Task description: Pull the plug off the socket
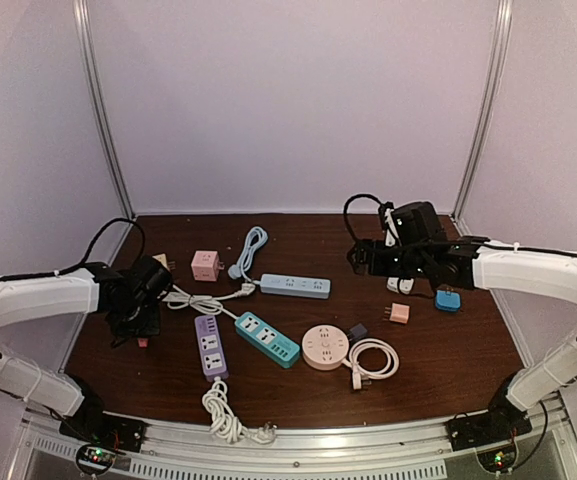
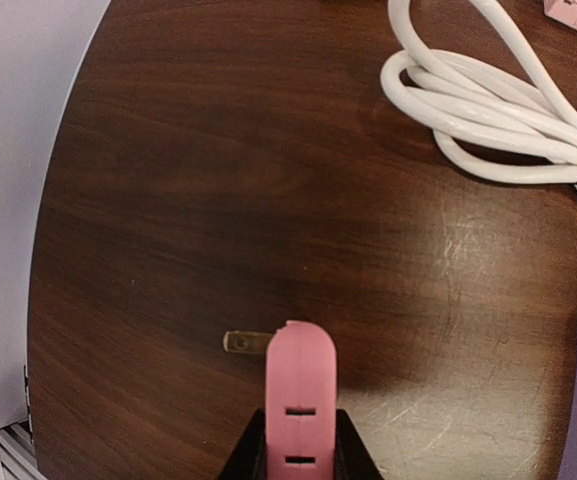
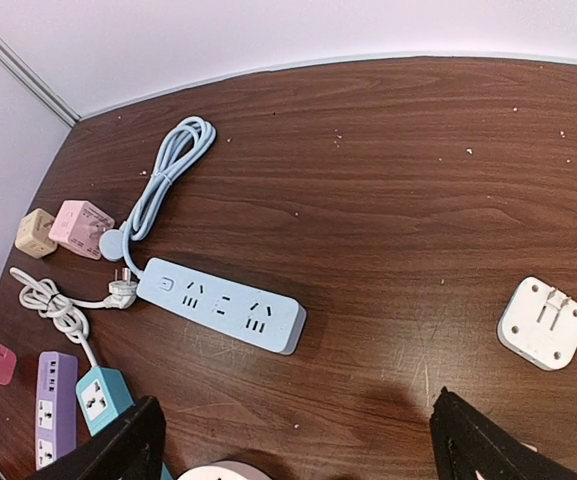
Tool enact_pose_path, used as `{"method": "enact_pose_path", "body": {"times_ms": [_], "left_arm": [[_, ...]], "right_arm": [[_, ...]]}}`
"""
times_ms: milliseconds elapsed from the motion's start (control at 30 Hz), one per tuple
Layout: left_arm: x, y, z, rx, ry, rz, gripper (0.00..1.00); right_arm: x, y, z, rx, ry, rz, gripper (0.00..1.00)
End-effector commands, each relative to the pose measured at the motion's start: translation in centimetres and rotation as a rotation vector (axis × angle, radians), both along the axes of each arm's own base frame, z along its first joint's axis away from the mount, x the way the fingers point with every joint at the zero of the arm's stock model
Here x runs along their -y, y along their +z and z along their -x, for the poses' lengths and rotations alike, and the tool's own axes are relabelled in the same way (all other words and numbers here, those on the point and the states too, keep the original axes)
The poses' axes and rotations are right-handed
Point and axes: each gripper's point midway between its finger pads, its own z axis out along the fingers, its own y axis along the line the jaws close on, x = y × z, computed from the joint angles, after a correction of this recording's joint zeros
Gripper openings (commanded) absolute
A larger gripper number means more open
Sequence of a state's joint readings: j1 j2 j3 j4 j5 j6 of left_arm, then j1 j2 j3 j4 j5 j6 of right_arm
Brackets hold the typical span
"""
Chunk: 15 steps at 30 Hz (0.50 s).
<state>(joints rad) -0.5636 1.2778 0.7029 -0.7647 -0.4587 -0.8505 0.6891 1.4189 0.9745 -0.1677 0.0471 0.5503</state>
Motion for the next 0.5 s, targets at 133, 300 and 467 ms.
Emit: {"method": "enact_pose_path", "body": {"times_ms": [133,300,467], "left_arm": [[0.0,-0.3,-0.9,0.015,-0.004,-0.023,0.1],[0.6,-0.8,-0.8,0.006,-0.027,-0.011,0.2],[1.3,-0.8,-0.9,0.012,-0.05,0.003,0.31]], "right_arm": [[0.8,0.3,0.5,0.015,-0.026,0.001,0.93],[0.9,0.4,0.5,0.016,-0.029,0.0,0.93],[1.0,0.3,0.6,0.014,-0.03,0.003,0.93]]}}
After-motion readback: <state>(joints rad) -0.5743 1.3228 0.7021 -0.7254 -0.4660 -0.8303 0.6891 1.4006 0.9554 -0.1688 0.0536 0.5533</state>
